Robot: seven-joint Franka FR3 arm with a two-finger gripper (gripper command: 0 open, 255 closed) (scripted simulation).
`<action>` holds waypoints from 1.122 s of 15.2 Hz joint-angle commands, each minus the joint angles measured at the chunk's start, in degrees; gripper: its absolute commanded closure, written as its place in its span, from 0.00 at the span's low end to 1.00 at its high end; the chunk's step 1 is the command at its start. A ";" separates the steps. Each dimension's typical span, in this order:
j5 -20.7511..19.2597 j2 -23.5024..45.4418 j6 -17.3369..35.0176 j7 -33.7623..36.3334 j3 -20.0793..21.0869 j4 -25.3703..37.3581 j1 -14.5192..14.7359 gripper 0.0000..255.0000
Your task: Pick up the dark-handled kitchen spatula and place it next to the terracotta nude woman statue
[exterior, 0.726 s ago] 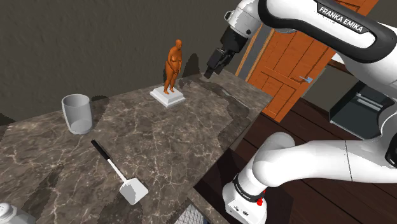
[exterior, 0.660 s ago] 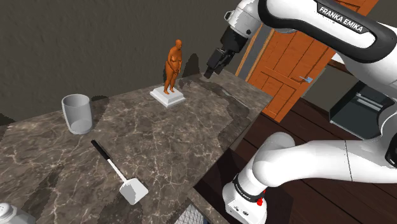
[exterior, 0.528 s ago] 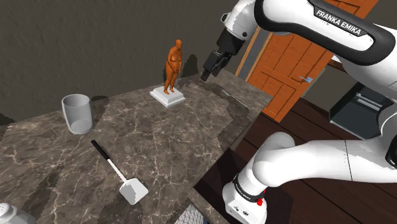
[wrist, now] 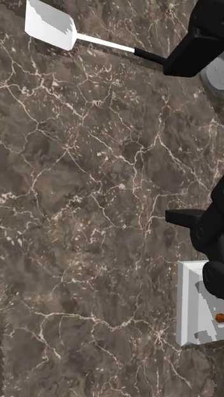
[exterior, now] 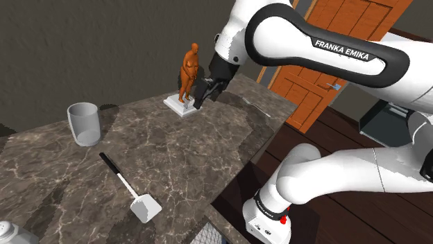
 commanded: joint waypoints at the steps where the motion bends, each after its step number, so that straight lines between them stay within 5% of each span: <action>1: 0.94 1.60 2.50 2.66 2.69 -0.95 0.41 0.00; 10: 2.49 13.23 13.34 15.04 15.19 -0.70 0.75 0.00; 17: -2.43 26.99 21.29 27.42 25.60 3.55 -1.42 0.00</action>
